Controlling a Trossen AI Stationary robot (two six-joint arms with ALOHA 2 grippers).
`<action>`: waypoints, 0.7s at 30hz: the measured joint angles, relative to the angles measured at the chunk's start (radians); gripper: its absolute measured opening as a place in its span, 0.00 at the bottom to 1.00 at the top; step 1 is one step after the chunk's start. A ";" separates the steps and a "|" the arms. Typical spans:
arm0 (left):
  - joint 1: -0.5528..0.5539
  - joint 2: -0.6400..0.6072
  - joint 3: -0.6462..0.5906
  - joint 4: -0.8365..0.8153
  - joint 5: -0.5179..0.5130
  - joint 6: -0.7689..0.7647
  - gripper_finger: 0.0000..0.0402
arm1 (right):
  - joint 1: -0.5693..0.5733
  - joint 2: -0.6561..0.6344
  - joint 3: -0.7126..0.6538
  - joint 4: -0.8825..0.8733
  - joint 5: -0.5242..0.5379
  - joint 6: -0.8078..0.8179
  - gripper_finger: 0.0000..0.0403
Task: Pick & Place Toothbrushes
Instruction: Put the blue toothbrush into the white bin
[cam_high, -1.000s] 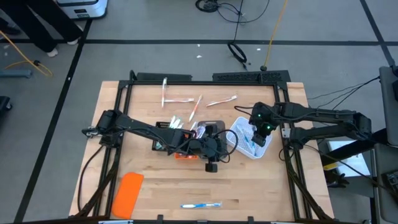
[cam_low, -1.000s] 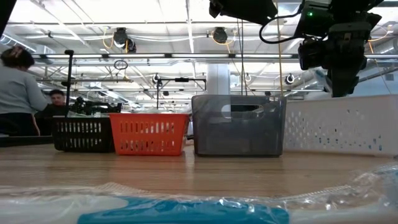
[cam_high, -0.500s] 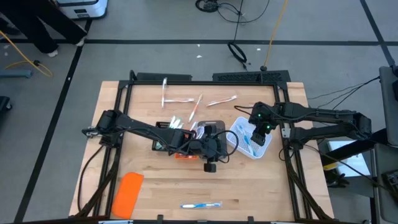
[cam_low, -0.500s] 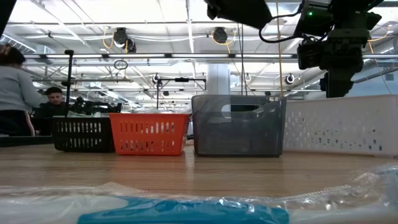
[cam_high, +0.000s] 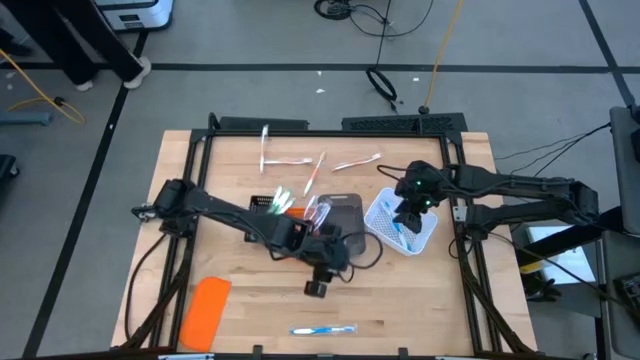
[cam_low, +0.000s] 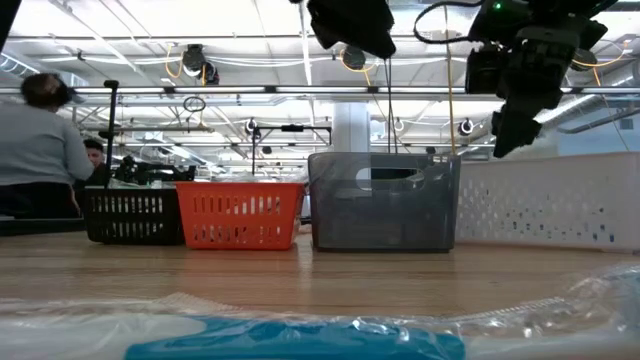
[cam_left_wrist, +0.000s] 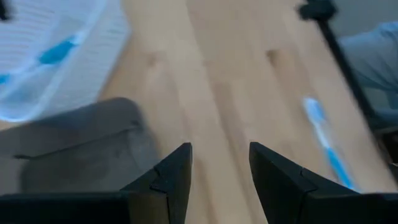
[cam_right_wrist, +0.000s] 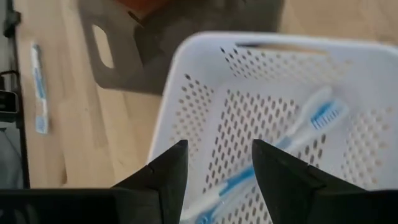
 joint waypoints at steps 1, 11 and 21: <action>-0.007 0.000 -0.004 0.001 0.012 -0.003 0.41 | 0.004 -0.003 0.000 0.013 0.000 0.000 0.42; -0.089 0.000 -0.107 0.010 0.072 -0.155 0.41 | 0.050 -0.017 0.000 0.115 0.000 0.001 0.42; -0.203 0.000 -0.319 0.263 0.150 -0.501 0.41 | 0.055 -0.017 0.000 0.170 0.000 -0.001 0.42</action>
